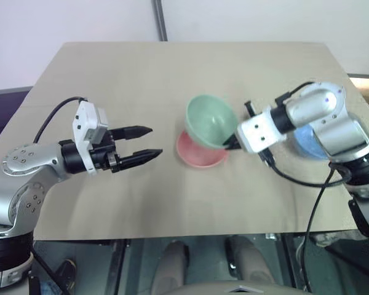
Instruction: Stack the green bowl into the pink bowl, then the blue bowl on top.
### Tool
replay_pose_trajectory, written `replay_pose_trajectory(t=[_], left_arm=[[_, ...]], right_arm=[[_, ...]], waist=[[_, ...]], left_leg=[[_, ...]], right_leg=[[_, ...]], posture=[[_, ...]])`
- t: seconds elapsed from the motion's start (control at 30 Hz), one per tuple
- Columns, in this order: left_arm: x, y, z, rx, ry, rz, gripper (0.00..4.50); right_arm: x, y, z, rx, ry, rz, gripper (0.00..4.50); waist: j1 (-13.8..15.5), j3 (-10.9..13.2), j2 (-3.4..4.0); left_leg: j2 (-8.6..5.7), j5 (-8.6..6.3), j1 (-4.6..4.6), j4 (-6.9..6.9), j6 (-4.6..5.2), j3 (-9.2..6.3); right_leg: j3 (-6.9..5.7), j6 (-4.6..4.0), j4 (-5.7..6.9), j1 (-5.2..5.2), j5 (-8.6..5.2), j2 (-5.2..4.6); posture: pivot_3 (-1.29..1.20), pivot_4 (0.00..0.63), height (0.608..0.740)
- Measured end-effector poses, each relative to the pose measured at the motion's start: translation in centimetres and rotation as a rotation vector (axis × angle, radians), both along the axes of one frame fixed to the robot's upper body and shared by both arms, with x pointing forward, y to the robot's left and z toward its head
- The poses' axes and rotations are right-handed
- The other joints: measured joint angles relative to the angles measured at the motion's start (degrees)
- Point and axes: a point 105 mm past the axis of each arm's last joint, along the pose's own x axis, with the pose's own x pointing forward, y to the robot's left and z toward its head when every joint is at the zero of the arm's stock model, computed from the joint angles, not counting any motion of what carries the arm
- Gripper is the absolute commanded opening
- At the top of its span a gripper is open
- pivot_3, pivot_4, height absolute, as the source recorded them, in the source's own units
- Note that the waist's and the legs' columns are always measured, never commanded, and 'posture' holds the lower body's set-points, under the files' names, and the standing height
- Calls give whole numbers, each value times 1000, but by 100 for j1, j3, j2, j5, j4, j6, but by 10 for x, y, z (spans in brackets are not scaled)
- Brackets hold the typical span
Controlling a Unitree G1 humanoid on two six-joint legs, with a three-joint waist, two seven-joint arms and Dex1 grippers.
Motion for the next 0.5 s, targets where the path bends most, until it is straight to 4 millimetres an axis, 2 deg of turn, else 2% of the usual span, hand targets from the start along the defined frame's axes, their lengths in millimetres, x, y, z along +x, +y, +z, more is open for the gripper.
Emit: replay_pose_trajectory(t=[0.1,0.23,0.5], left_arm=[[5,3,5,-4,-25,14,3373],[15,12,12,-4,-65,58,3373],[15,12,18,-6,-87,56,3373]], right_arm=[[-4,-3,-4,-22,3,2,23],[-10,-2,-23,-70,22,20,23],[-6,6,-20,-58,-28,17,23]], waist=[[8,0,-1],[52,0,-1],[76,0,-2]], left_leg=[[1,0,0,0,0,-2],[1,0,-2,1,0,4],[1,0,-2,3,0,1]], right_leg=[[-2,0,-1,-1,0,2],[1,0,-3,-1,0,1],[0,0,-2,-1,0,1]], posture=[[0,150,740],[0,150,740],[0,150,740]])
